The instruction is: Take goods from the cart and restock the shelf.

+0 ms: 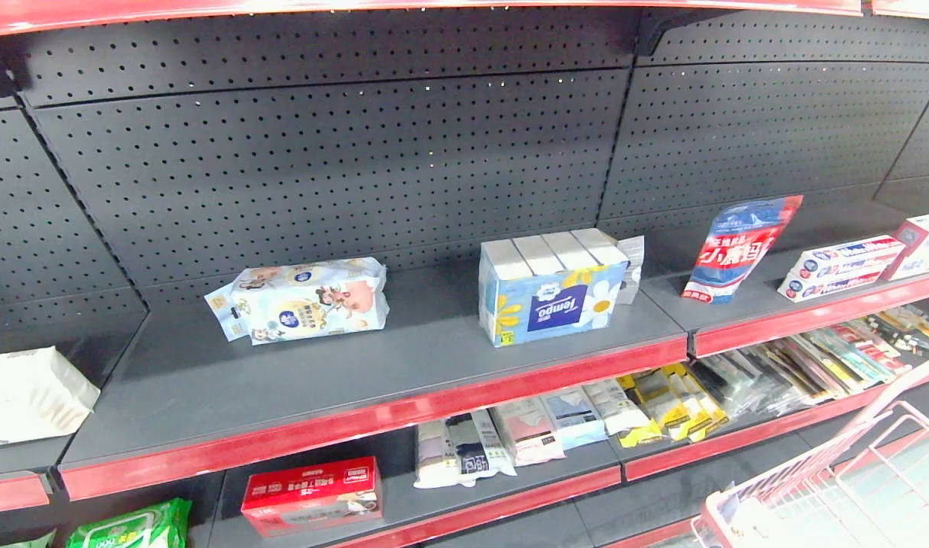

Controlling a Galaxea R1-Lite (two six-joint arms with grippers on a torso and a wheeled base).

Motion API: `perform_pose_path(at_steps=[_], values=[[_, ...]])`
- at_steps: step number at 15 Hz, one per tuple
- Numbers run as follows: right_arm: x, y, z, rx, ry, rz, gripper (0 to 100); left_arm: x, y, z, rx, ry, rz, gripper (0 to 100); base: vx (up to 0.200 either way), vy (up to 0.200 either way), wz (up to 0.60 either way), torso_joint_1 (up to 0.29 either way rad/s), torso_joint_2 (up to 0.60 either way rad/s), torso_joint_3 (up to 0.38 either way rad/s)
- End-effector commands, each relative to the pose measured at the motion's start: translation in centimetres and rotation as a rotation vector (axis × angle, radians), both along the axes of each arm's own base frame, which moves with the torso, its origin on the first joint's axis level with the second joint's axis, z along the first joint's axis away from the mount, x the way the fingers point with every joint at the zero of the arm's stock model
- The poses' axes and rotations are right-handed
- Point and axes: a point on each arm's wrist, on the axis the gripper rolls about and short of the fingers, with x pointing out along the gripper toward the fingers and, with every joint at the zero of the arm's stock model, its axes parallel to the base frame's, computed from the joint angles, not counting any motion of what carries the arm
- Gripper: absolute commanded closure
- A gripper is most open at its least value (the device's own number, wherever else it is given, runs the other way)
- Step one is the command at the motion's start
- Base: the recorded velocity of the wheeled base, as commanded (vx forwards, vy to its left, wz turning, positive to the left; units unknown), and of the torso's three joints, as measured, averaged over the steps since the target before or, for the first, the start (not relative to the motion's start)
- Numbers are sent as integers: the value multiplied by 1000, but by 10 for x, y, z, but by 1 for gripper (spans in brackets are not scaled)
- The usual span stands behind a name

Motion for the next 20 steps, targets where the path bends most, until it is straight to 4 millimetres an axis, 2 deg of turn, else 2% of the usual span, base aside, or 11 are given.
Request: perform_pose_path(at_steps=[1, 4, 5, 6, 7, 8, 9, 11, 13, 15, 20], values=[[0, 0, 1, -23, -4, -26, 0, 0, 0, 0, -1, 0, 1, 0, 0, 0, 0, 0, 0, 0], [-1, 0, 2, -38, -21, -20, 0, 0, 0, 0, -1, 0, 1, 0, 0, 0, 0, 0, 0, 0], [5, 0, 75, 24, -38, -3, 0, 0, 0, 0, -1, 0, 1, 0, 0, 0, 0, 0, 0, 0], [35, 0, 153, 199, -43, -20, 0, 0, 0, 0, -1, 0, 1, 0, 0, 0, 0, 0, 0, 0], [57, 0, 215, 202, -91, -22, 0, 0, 0, 0, -1, 0, 1, 0, 0, 0, 0, 0, 0, 0], [78, -1, 234, 161, -34, -38, 0, 0, 0, 0, -1, 0, 1, 0, 0, 0, 0, 0, 0, 0], [93, -2, 229, 147, 45, -49, 0, 0, 0, 0, -1, 0, 1, 0, 0, 0, 0, 0, 0, 0], [158, -23, 181, 158, 369, -212, 0, 0, 0, 0, -1, 0, 1, 0, 0, 0, 0, 0, 0, 0], [196, -48, 134, 71, 629, -267, 0, 0, 0, 0, -1, 0, 1, 0, 0, 0, 0, 0, 0, 0], [202, -71, 70, -42, 927, -206, 0, 0, 0, 0, -1, 0, 1, 0, 0, 0, 0, 0, 0, 0], [197, -99, -20, -156, 1116, -86, 0, 0, 0, 0, -1, 0, 1, 0, 0, 0, 0, 0, 0, 0]])
